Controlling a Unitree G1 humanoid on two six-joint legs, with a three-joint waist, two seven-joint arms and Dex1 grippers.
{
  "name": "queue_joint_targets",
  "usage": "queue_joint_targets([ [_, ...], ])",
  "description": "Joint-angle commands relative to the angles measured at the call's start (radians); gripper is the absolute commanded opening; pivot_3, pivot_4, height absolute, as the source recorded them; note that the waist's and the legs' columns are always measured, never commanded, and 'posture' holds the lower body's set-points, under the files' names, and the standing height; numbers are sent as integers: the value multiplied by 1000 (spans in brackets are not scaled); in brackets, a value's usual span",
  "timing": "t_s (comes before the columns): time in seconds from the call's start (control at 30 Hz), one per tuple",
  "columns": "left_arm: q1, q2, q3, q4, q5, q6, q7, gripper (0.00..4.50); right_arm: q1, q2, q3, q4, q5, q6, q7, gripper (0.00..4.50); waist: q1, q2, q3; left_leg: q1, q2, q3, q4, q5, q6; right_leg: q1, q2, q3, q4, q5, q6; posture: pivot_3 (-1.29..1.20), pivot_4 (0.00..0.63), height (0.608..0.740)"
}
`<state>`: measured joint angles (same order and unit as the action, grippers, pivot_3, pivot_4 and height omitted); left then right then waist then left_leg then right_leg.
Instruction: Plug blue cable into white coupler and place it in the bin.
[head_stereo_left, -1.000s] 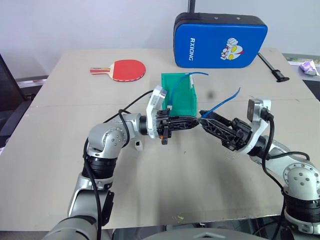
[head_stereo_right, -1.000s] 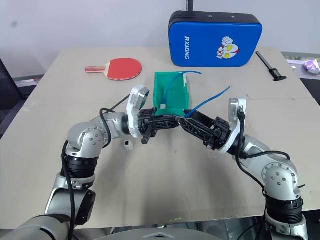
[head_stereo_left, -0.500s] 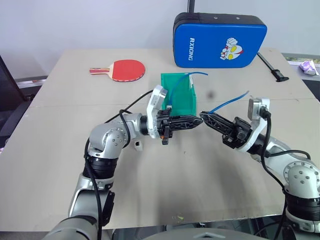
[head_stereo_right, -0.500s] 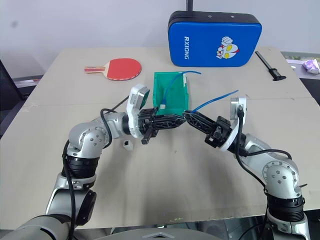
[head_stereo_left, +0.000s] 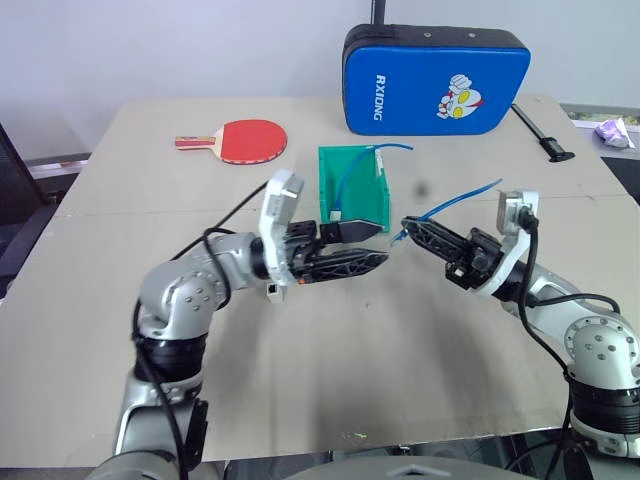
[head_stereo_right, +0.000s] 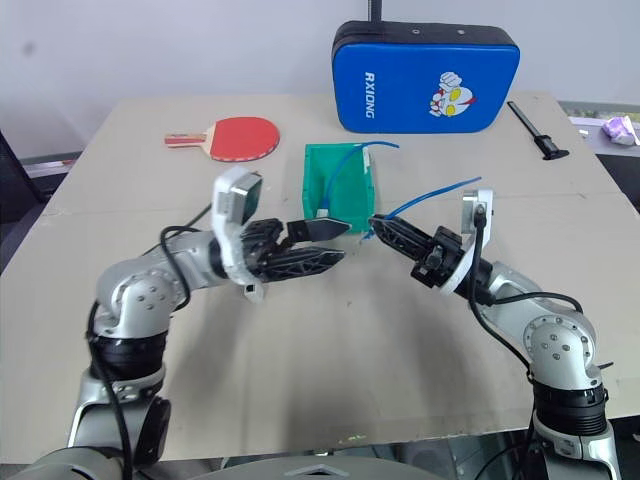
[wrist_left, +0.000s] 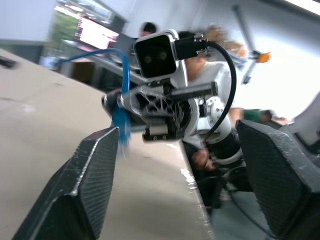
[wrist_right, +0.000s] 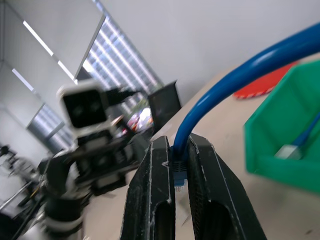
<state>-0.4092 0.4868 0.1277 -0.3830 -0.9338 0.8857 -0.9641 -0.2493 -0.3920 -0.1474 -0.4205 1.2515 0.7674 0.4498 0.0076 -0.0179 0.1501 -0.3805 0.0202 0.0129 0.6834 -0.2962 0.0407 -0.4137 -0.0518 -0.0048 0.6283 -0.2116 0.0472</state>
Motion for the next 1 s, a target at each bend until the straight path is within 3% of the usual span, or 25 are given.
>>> queue_joint_targets([
  [0.03, 82, -60, 99, -171, 34, -110, 208, 3903, -11, 6, -46, -18, -26, -62, 11, 0, 3, 0, 0, 0, 0, 0, 0, 0, 0, 0, 0, 0, 0, 0, 0, 0, 150, 728],
  [0.07, 122, -69, 110, -215, 51, -129, 254, 3903, -9, 7, -49, -17, -36, -73, 17, 0, 5, 0, 0, 0, 0, 0, 0, 0, 0, 0, -1, 1, -1, 0, 0, 0, 150, 728],
  [0.23, 424, -146, 65, -364, 444, -373, 526, 3903, -11, 22, -35, -21, -99, -129, 55, 0, 2, 0, 0, 0, -1, 2, 0, 0, 0, 0, -2, 2, -2, 0, 0, 0, 150, 728],
  [0.3, 593, -189, 10, -356, 621, -504, 616, 3903, -11, 15, 10, -37, -176, -158, 93, 0, 1, 1, -1, 1, -1, 5, -2, 0, 0, 0, -2, 4, -2, 0, 0, 0, 150, 728],
  [0.43, 751, -253, -71, -255, 811, -670, 722, 3903, 1, 4, 85, -57, -280, -186, 145, 0, 11, 1, 0, 1, 0, 3, -2, 0, 0, 0, -3, 2, -2, -2, -4, 0, 150, 728],
  [0.57, 750, -285, -113, -156, 882, -725, 764, 3903, 6, 9, 110, -63, -316, -195, 161, 0, 12, 1, -1, 1, 0, 2, -1, 0, 0, 0, -3, 0, -2, -1, -6, 0, 150, 728],
  [0.9, 743, -305, -151, -26, 906, -813, 762, 3903, 10, 12, 114, -72, -331, -188, 160, 0, 5, 1, -1, 0, 1, 3, -3, 0, 0, -1, -3, -1, -2, -1, -6, 0, 150, 728],
  [1.0, 752, -322, -147, -20, 902, -823, 774, 3147, 11, 9, 128, -77, -349, -188, 162, 0, 5, 1, -1, 0, 1, 3, -2, 0, 0, -1, -3, 0, -2, -1, -6, 0, 150, 728],
])
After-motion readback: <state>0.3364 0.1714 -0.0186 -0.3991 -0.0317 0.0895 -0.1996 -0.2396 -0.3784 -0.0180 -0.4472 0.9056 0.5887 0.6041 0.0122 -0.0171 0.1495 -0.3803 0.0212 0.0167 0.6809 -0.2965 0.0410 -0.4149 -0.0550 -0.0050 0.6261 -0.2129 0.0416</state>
